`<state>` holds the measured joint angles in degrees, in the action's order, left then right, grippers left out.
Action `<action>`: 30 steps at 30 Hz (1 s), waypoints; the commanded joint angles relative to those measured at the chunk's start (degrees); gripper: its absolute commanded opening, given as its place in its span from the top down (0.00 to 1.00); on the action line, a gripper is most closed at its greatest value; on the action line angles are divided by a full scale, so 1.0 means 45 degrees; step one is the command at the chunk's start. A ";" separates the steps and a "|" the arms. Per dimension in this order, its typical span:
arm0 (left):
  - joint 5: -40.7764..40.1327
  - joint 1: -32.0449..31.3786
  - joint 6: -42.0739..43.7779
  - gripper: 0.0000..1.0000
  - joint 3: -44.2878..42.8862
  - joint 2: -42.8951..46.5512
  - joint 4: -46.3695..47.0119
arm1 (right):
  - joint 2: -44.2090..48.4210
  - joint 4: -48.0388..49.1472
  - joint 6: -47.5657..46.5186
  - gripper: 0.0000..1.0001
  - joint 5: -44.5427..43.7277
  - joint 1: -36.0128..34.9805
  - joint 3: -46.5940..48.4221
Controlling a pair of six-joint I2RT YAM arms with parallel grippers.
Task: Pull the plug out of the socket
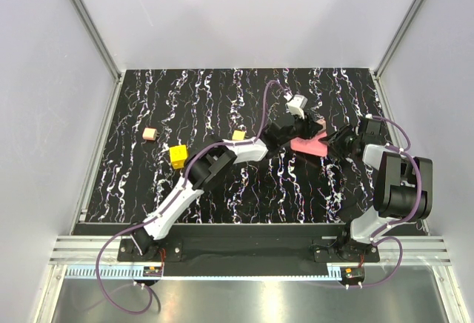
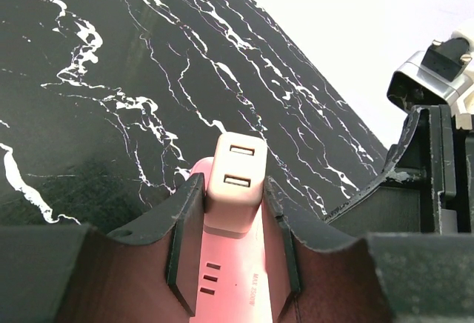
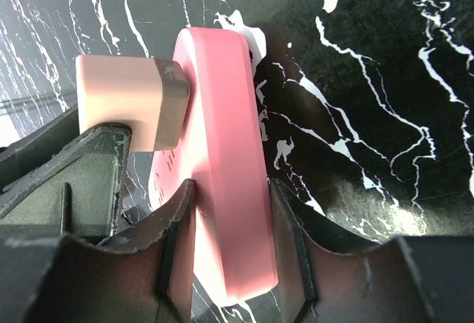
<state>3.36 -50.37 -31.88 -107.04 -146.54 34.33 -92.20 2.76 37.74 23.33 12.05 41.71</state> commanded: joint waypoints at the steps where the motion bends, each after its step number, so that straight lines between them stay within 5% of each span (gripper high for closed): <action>1: -0.0160 0.0548 -0.0903 1.00 -0.0002 0.0631 0.2839 | -0.0448 -0.2177 -0.0671 1.00 -0.2431 -0.0062 -0.0383; 9: 0.0405 0.1056 -0.1940 1.00 -0.0313 0.0181 0.3212 | -0.0448 -0.2196 -0.0671 1.00 -0.2451 -0.0081 -0.0364; 16: 0.0017 -0.0095 0.1336 1.00 0.0018 0.1431 0.2158 | -0.0448 -0.2236 -0.0671 1.00 -0.2509 -0.0140 -0.0324; 30: -0.0550 0.0158 0.1634 1.00 0.0759 0.1997 0.2683 | -0.0467 -0.2255 -0.0690 1.00 -0.2509 -0.0140 -0.0305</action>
<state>2.72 -50.28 -26.30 -105.10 -142.74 40.14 -92.20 2.66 37.95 22.90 11.42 41.89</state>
